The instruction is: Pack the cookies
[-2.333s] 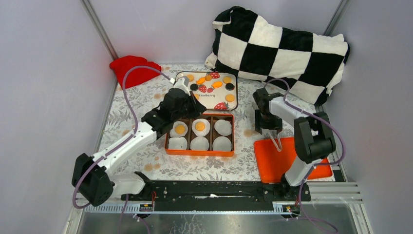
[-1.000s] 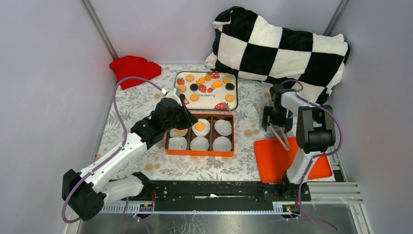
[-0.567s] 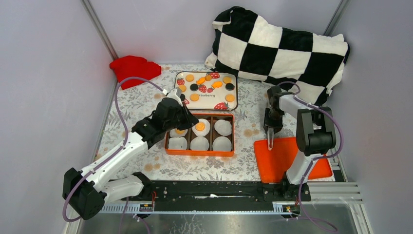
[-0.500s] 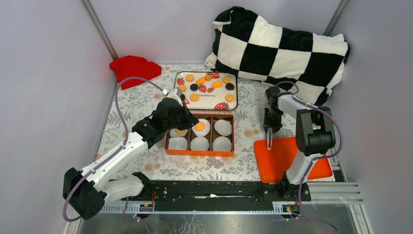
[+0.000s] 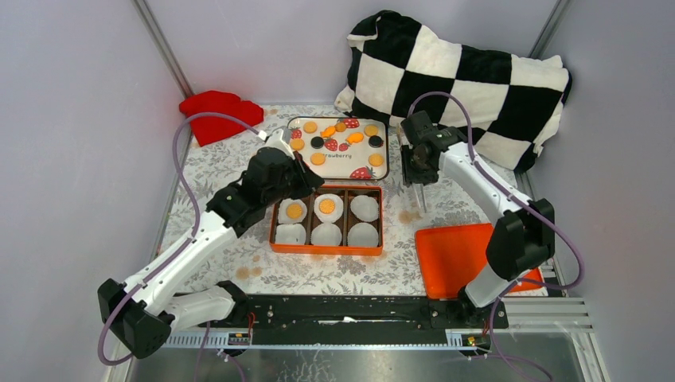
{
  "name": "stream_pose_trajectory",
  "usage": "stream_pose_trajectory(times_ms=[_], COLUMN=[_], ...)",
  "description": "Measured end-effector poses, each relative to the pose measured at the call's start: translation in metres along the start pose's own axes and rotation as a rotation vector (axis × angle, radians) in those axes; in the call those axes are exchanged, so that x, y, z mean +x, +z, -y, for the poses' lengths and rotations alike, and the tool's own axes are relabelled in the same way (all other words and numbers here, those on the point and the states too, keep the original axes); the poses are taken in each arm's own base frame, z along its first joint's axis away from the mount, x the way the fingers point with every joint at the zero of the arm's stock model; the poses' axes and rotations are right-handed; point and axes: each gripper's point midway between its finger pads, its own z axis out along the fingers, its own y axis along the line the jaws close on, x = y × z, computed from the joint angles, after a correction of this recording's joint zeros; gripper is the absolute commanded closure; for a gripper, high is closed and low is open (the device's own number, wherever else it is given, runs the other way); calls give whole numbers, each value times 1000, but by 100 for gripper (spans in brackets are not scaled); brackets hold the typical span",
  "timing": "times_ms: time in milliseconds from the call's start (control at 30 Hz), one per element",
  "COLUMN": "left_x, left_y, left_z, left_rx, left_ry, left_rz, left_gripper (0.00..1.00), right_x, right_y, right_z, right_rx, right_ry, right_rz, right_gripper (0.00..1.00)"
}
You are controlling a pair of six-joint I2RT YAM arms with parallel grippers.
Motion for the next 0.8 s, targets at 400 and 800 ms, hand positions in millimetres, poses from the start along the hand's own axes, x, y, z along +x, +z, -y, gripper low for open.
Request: stream_pose_trajectory(times_ms=[400, 800], left_x=[-22, -37], left_y=[-12, -23], left_z=[12, -8], left_rx=[17, -79], left_ry=[24, 43], left_rz=[70, 151], left_gripper=[94, 88], right_x=[-4, -42], right_y=[-20, -16], right_z=[-1, -69], right_rx=[7, -87], right_ry=[-13, -120], right_rz=[-3, 70], right_gripper=[52, 52])
